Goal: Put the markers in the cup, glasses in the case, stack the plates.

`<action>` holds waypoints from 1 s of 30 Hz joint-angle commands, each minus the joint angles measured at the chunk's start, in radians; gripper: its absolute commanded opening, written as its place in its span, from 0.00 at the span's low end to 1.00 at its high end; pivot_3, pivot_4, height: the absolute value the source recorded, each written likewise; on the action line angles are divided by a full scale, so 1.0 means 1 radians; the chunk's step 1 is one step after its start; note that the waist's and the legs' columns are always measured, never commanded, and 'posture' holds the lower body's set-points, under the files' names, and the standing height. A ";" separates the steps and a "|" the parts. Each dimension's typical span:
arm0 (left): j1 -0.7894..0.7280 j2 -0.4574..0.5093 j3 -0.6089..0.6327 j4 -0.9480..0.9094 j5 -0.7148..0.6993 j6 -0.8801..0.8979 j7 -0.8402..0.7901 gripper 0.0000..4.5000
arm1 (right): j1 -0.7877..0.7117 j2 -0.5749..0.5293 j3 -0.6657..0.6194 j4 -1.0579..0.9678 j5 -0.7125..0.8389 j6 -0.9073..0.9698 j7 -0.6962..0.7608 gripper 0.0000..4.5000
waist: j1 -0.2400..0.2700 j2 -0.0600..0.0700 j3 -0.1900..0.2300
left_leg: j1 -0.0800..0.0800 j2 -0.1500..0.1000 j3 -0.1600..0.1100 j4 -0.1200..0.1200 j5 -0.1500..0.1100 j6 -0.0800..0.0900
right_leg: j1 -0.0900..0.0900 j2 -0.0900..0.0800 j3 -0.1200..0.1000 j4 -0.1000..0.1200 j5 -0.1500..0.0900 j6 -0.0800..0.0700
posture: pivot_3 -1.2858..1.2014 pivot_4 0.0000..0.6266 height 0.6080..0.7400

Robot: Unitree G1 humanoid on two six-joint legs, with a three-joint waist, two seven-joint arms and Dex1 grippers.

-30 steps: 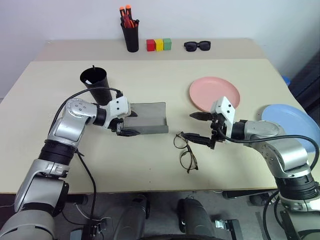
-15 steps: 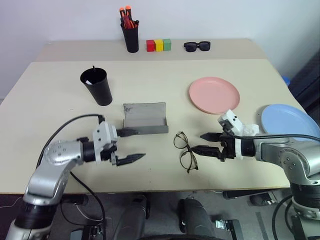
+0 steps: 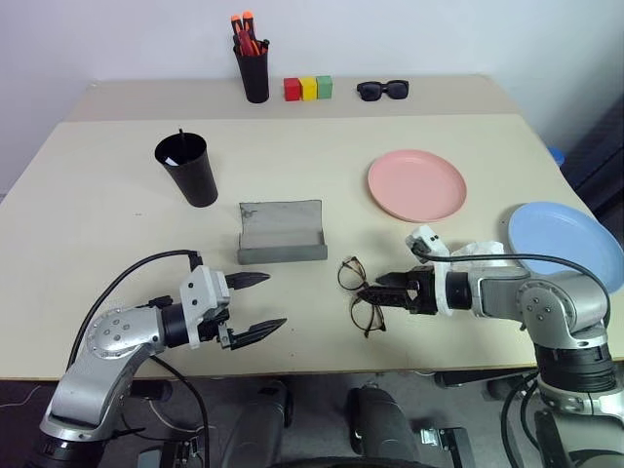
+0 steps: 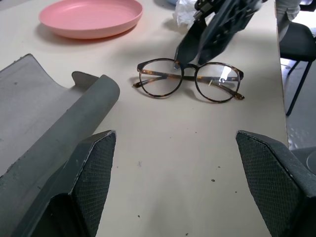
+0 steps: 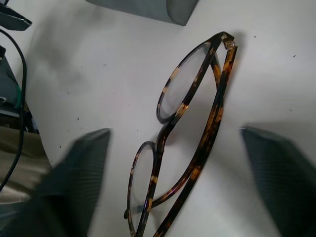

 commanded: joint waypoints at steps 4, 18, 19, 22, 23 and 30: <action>0.015 0.009 -0.009 0.005 0.006 -0.034 0.012 0.89 | -0.013 0.005 -0.003 -0.010 0.014 0.014 -0.012 0.04 | 0.000 0.000 0.000 | 0.000 0.000 0.000 0.000 0.000 0.000 | 0.000 0.000 0.000 0.000 0.000 0.000 | 0.52 0.24 1.00; 0.099 -0.016 0.112 0.052 0.002 -0.071 0.141 0.89 | -0.216 -0.185 0.186 -0.121 -0.135 -0.356 0.185 0.02 | -0.005 0.003 0.001 | -0.001 0.002 0.002 -0.001 -0.001 0.000 | -0.001 0.000 0.000 -0.004 0.000 -0.001 | 0.52 0.24 1.00; 0.102 -0.022 0.126 0.058 -0.001 -0.075 0.155 0.89 | -0.265 -0.182 0.229 -0.098 -0.176 -0.414 0.209 0.02 | -0.008 0.003 0.001 | -0.001 0.002 0.002 -0.002 -0.001 0.000 | -0.001 0.000 0.000 -0.004 0.000 -0.001 | 0.52 0.24 1.00; 0.099 -0.040 0.159 0.074 -0.004 -0.086 0.193 0.89 | -0.431 -0.108 0.378 0.065 -0.338 -0.592 0.243 0.02 | -0.009 0.003 0.000 | 0.000 0.002 0.003 -0.002 -0.001 0.000 | -0.001 0.000 0.000 -0.005 0.001 -0.001 | 0.52 0.24 1.00; 0.096 -0.045 0.167 0.078 -0.005 -0.087 0.203 0.89 | -0.480 -0.070 0.411 0.130 -0.374 -0.632 0.248 0.02 | -0.010 0.003 0.000 | -0.001 0.003 0.003 -0.002 -0.001 0.000 | -0.001 0.001 0.000 -0.006 0.001 -0.002 | 0.52 0.24 1.00; 0.107 -0.046 0.223 0.074 -0.009 -0.103 0.246 0.89 | -0.673 0.152 0.580 0.526 -0.592 -0.956 0.345 0.02 | -0.005 0.003 0.000 | -0.001 0.002 0.002 -0.005 -0.001 0.000 | -0.001 0.002 0.000 -0.009 0.004 0.000 | 0.52 0.24 1.00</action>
